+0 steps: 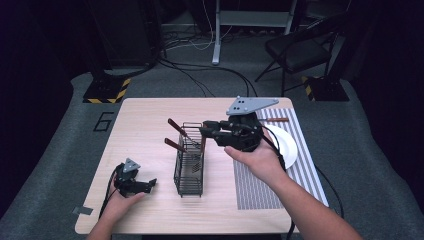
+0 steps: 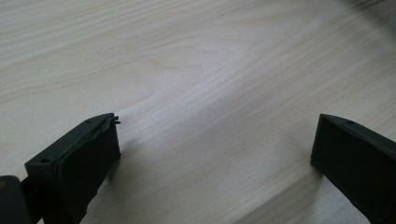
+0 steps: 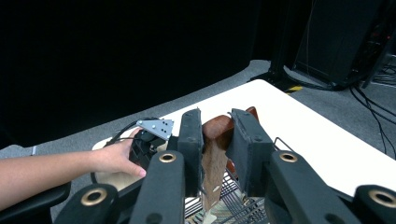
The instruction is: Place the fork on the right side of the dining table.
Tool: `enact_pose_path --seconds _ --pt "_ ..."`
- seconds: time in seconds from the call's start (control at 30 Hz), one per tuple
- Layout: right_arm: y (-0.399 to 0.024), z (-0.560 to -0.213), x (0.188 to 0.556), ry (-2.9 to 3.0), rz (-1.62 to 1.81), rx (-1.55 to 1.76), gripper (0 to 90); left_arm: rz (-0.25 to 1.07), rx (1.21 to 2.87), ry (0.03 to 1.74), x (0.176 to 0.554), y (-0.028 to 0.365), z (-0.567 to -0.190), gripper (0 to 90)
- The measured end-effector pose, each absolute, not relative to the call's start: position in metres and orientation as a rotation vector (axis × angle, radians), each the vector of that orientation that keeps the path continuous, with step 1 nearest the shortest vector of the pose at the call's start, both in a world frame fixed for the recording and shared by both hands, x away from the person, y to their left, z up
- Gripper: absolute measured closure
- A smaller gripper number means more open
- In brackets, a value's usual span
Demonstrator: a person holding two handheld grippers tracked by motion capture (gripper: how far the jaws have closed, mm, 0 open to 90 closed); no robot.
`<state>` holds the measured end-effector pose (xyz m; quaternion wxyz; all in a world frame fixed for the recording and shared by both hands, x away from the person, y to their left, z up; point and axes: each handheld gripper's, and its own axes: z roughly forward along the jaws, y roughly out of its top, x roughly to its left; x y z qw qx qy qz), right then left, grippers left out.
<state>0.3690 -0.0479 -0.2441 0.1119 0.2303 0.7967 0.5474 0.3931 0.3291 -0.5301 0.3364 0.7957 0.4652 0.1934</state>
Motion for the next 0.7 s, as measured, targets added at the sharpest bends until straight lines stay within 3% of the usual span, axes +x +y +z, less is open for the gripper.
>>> enact_pose_path --seconds 0.7 --pt "-0.109 -0.242 0.37 2.23 1.597 0.798 74.2 0.505 2.075 1.212 0.393 0.329 -0.53 0.9"
